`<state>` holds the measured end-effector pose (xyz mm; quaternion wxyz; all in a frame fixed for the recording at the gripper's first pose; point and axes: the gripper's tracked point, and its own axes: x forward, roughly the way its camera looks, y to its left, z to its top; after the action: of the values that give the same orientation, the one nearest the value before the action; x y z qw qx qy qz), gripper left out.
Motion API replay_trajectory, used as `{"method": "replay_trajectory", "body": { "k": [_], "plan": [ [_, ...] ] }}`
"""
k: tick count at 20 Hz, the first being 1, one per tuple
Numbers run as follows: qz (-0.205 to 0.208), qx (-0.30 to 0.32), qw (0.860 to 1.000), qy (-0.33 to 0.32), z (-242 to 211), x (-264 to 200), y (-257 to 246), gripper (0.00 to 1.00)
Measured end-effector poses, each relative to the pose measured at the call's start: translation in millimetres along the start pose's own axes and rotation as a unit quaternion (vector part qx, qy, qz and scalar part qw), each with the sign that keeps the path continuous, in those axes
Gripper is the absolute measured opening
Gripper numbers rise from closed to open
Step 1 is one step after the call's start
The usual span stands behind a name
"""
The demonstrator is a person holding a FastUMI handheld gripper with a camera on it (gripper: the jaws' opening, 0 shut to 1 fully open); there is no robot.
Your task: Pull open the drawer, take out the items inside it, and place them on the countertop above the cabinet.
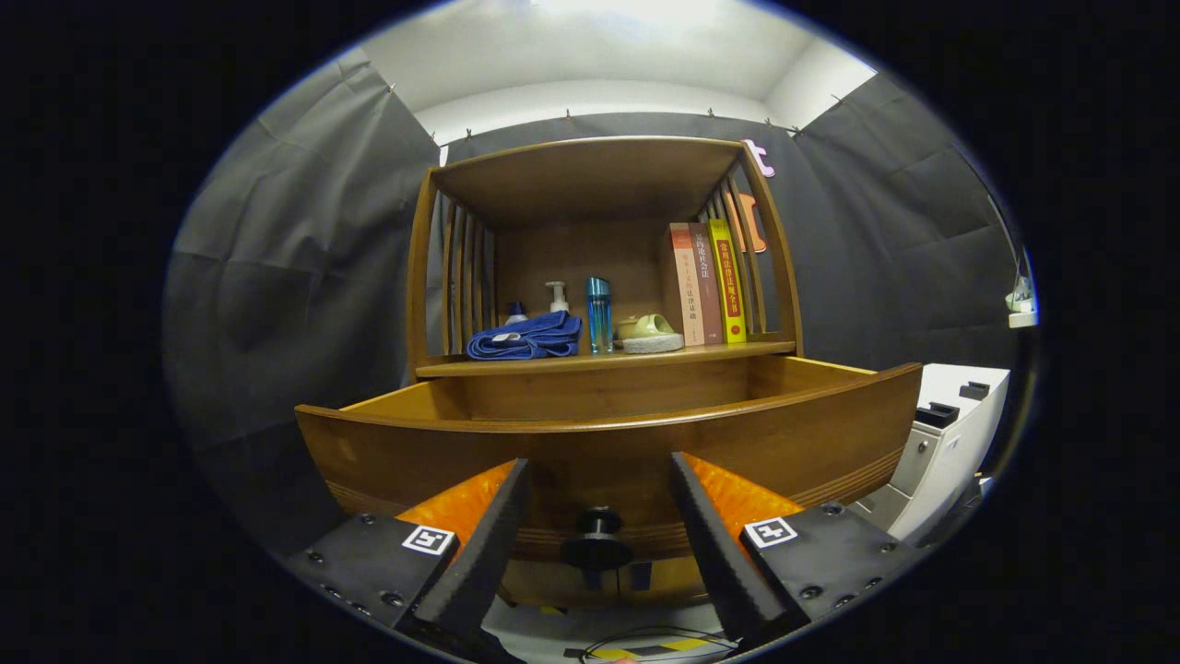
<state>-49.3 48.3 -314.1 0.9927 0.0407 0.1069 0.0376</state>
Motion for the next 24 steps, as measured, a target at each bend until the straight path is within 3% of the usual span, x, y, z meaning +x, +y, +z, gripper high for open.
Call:
{"method": "replay_trajectory", "body": {
  "k": [10, 24],
  "plan": [
    [-0.024, -0.027, 0.999, 0.028, -9.0, 16.0, -12.0, 0.97],
    [-0.026, -0.021, 0.999, 0.043, -15.8, 126.9, -20.3, 0.99]
  ]
}}
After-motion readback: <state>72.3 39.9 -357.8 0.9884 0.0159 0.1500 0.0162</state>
